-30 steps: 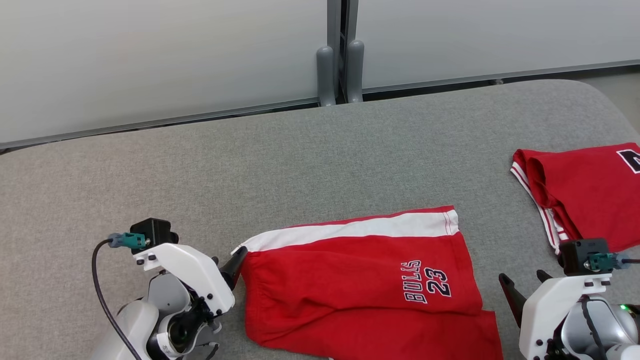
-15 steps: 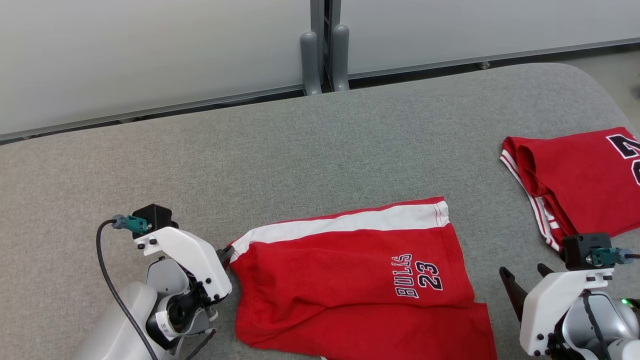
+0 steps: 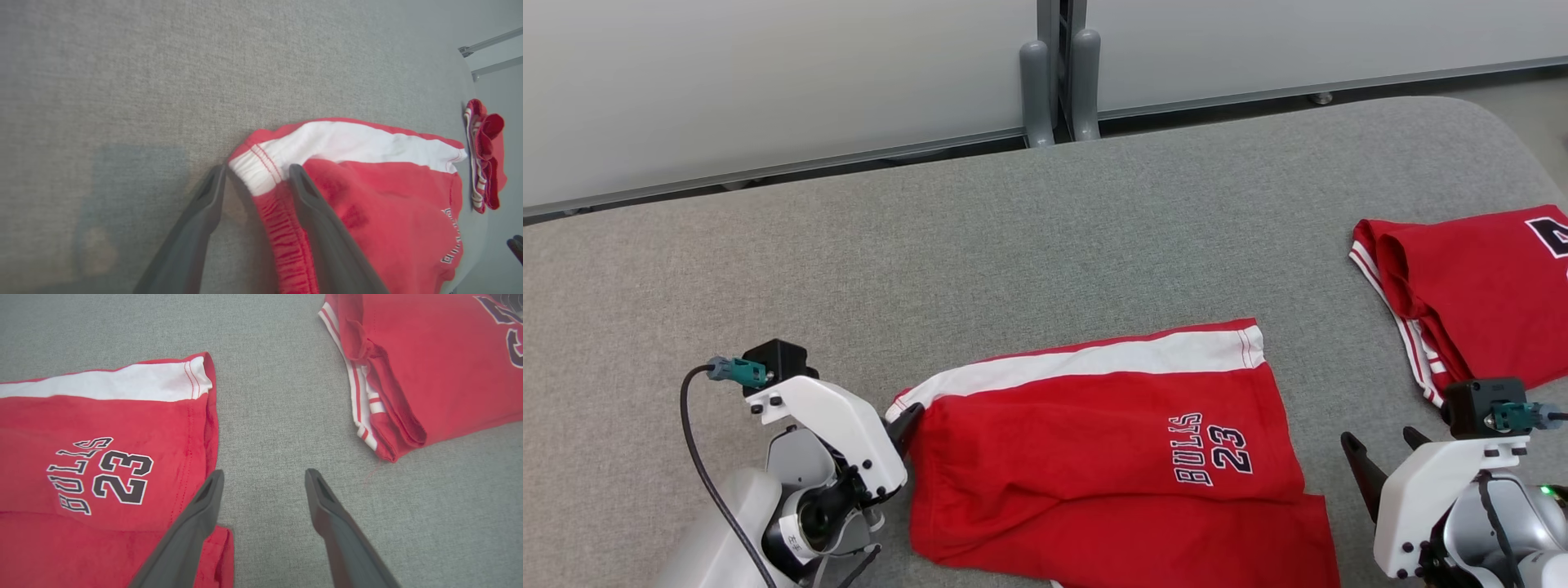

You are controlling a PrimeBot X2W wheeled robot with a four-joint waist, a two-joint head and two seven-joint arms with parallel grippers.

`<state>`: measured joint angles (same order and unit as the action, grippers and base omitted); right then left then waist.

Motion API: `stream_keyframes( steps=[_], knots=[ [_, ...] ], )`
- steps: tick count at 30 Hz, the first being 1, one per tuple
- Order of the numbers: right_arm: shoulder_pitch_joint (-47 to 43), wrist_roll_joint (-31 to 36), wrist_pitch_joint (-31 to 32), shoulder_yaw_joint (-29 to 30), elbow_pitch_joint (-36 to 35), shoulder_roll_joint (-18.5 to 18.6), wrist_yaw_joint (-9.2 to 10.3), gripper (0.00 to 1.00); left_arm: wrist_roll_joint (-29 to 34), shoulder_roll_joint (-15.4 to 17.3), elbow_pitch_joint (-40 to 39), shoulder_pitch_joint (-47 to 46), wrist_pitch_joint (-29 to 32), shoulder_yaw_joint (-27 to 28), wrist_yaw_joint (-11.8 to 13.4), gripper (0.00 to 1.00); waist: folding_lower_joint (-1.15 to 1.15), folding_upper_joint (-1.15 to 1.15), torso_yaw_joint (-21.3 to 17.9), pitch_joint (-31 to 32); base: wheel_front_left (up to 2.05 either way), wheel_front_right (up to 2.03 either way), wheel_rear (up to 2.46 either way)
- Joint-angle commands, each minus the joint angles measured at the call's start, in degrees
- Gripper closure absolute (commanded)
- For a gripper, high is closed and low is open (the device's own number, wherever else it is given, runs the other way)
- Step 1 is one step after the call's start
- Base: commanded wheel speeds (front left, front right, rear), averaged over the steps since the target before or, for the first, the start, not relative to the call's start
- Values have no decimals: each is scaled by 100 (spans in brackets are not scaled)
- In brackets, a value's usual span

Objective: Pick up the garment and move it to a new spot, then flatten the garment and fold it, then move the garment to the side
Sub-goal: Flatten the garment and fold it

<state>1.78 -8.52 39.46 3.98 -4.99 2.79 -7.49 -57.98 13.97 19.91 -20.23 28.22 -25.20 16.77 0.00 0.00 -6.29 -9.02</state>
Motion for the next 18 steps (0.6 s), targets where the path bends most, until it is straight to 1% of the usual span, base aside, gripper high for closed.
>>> stream_keyframes(
  steps=[1, 3, 5, 8, 9, 10, 11, 18],
  knots=[
    [42, -1, -15, 0, 3, 27, -1, 0, 27, 54, -34, 76, 23, -11, 69, 20, 0, 0, 4, 2, 0, 0, 0],
    [58, 1, -18, -15, 5, 27, -1, 0, 40, 75, -64, 110, -33, 9, 114, 17, 0, 0, 1, 0, 0, 0, 0],
    [75, -9, -23, -30, 11, 27, -1, 0, -35, 32, -115, 126, -54, 48, 67, 19, 0, 0, -4, -2, 0, 0, 0],
    [86, -16, -31, -42, 23, 27, -1, 0, -36, 36, -121, 106, -77, 58, 45, 53, 0, 0, -10, -5, 0, 0, 0],
    [93, -13, -34, -46, 26, 27, -1, 0, -19, 32, -109, 72, -85, 57, 43, 66, 0, 0, -13, -6, 0, 0, 0],
    [101, -8, -34, -51, 30, 27, -1, 0, -4, 31, -98, 43, -100, 51, 32, 87, 0, 0, -18, -6, 0, 0, 0],
    [108, -6, -35, -59, 35, 27, -1, 0, 19, 44, -89, 2, -128, 46, 9, 100, 0, 0, -26, -5, 0, 0, 0],
    [113, -14, -55, -56, 24, 27, -1, 0, 115, 96, -30, 4, -293, 41, -13, 100, 0, 0, -58, 5, 0, 0, 0]
  ],
)
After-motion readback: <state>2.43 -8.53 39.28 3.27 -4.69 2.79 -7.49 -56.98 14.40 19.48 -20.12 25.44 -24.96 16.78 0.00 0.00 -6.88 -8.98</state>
